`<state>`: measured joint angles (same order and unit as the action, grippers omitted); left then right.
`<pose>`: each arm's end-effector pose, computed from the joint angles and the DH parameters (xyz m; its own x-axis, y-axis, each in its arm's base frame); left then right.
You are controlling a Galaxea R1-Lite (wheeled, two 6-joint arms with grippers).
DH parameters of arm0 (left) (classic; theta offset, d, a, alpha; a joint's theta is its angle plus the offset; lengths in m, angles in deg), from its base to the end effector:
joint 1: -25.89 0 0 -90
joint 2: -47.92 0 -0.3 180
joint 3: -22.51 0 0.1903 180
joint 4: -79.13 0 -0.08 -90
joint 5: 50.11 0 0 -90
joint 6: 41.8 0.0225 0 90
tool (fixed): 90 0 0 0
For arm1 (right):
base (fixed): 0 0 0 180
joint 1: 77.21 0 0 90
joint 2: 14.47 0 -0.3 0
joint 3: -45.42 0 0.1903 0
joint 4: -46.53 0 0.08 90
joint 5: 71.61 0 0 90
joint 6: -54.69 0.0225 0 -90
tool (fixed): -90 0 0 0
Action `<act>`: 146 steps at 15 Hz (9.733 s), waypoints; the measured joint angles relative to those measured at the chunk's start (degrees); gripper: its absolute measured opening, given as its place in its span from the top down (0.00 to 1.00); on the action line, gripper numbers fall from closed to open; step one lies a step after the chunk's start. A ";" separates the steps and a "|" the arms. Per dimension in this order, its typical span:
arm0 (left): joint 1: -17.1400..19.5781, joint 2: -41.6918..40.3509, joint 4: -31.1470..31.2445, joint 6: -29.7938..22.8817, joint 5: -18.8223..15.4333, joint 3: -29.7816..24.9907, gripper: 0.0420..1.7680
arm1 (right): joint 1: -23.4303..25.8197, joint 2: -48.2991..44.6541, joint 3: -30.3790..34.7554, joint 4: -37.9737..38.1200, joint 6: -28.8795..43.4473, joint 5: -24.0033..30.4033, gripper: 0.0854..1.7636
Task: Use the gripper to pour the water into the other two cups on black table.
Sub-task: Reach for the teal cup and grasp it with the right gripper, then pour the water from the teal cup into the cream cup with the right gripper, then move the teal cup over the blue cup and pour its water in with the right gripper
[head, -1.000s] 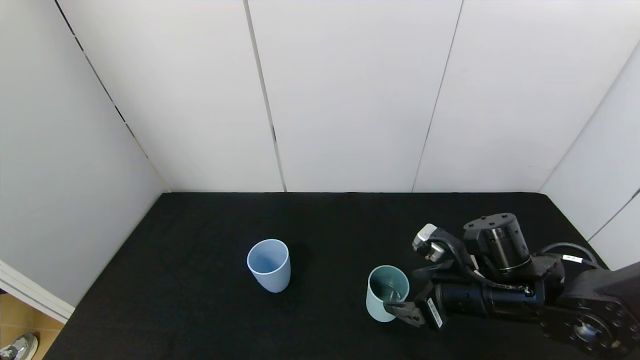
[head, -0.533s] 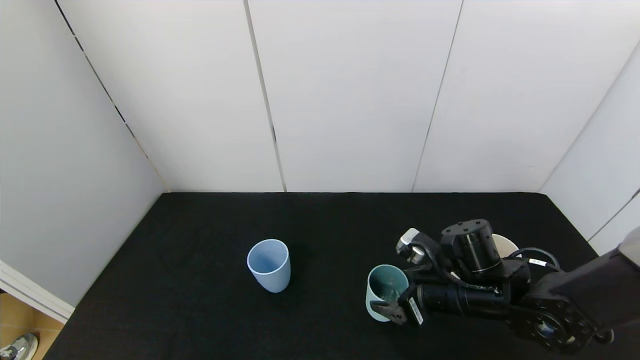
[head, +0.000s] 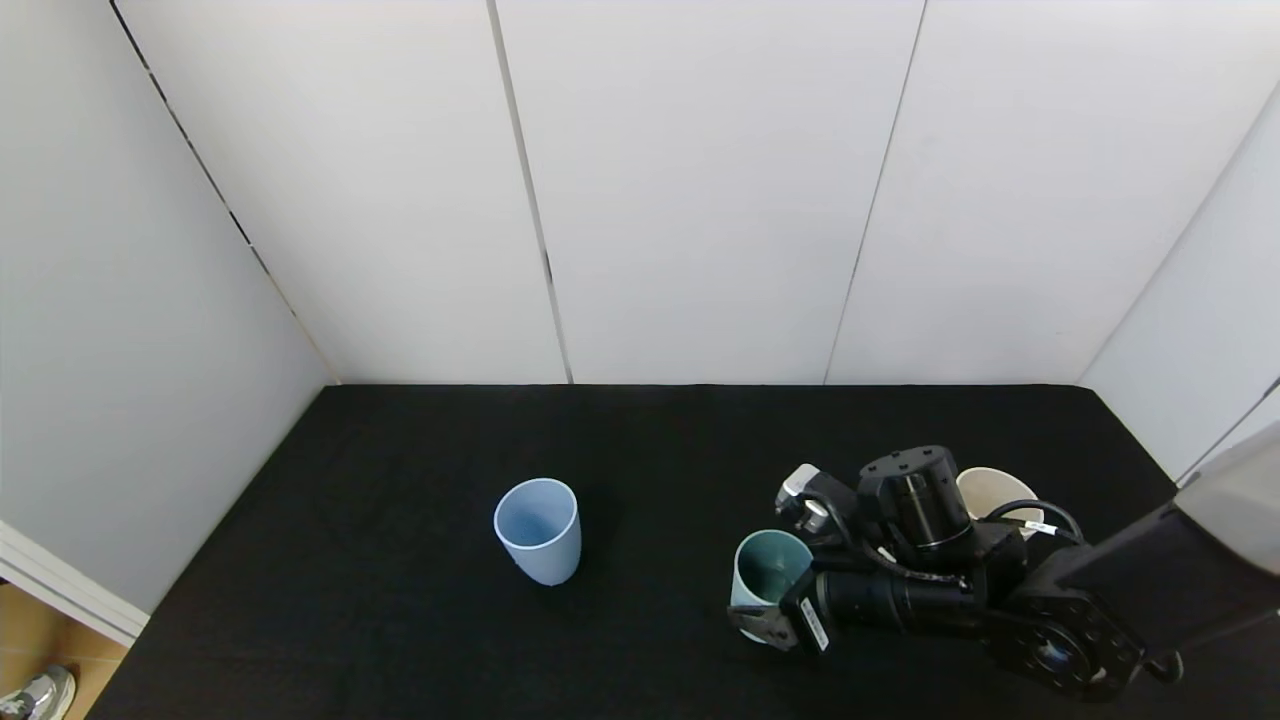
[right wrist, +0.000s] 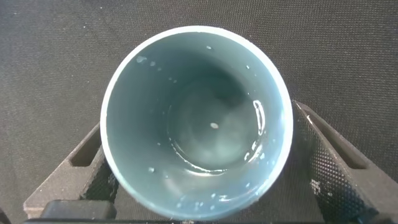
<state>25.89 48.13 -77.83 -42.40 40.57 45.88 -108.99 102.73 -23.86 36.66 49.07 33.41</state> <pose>-0.0225 0.0003 0.0762 0.9999 0.0119 0.0021 -0.0118 0.9999 -0.0105 0.2900 0.1865 0.0629 0.5101 0.6209 -0.5953 -0.7302 0.6783 0.0818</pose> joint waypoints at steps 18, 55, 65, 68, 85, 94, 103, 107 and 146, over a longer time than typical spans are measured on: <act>0.00 0.00 -0.05 0.02 -0.02 0.00 0.03 | -0.93 -1.88 -0.34 -0.11 0.15 -1.63 0.33; 0.00 0.00 0.00 0.00 -0.02 0.00 0.03 | 37.90 -33.38 -2.68 34.56 -35.30 -9.02 0.33; 0.00 0.00 0.00 0.00 0.00 0.00 0.03 | 35.11 -24.15 -9.70 34.54 -47.96 -22.02 0.33; 0.00 0.00 -0.02 0.00 0.00 0.00 0.03 | 32.94 -22.97 -10.09 34.45 -49.92 -27.03 0.33; 0.00 0.00 0.00 0.00 0.00 0.00 0.03 | 26.53 -16.54 -14.18 34.15 -62.56 -41.61 0.34; 0.00 0.00 0.02 0.02 0.00 0.00 0.03 | 25.20 -15.80 -15.47 34.32 -70.58 -46.04 0.34; 0.00 0.00 -0.02 0.00 0.00 0.00 0.03 | 22.38 -15.21 -15.84 34.17 -72.52 -50.41 0.34; 0.00 0.00 -0.05 0.02 0.00 0.00 0.03 | 22.31 -15.41 -15.84 34.08 -72.13 -49.85 0.34; 0.00 0.00 0.02 0.00 0.00 0.00 0.03 | -19.26 10.25 -65.72 50.99 -24.33 -43.04 0.34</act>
<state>25.89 48.13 -77.81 -42.40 40.57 45.88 -128.25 112.98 -89.57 87.65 24.74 -9.64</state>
